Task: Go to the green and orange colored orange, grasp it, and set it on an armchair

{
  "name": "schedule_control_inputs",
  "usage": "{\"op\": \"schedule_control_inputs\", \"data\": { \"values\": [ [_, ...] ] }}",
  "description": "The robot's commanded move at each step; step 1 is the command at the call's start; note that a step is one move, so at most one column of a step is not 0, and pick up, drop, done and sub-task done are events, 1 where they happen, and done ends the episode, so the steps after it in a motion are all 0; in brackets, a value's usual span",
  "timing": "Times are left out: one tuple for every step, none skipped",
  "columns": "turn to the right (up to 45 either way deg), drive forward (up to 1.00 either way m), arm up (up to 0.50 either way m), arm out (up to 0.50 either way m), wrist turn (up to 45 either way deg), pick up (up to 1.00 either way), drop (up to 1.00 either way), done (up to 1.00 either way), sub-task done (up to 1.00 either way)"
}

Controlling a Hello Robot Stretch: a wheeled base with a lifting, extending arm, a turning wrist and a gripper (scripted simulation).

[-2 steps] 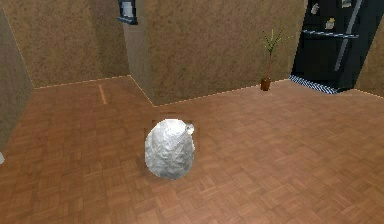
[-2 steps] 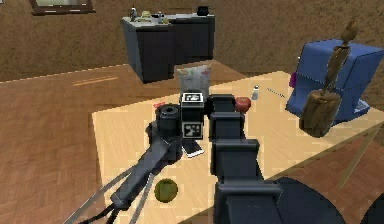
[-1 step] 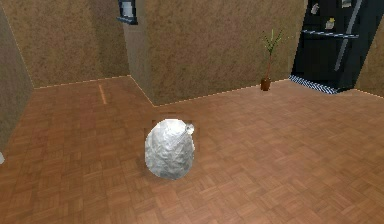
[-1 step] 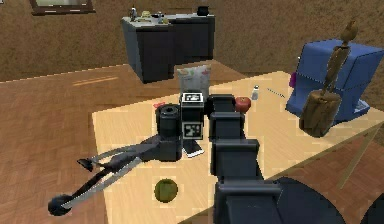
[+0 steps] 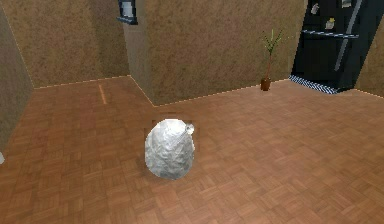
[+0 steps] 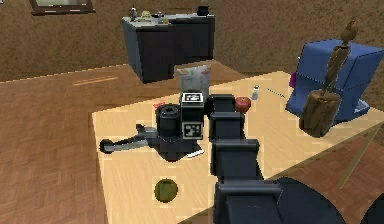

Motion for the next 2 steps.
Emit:
{"op": "schedule_control_inputs", "data": {
  "values": [
    [0.0,0.0,0.0,0.0,24.0,0.0,0.0,0.0,0.0],
    [0.0,0.0,-0.3,0.0,0.0,0.0,0.0,0.0,0.0]
  ]
}}
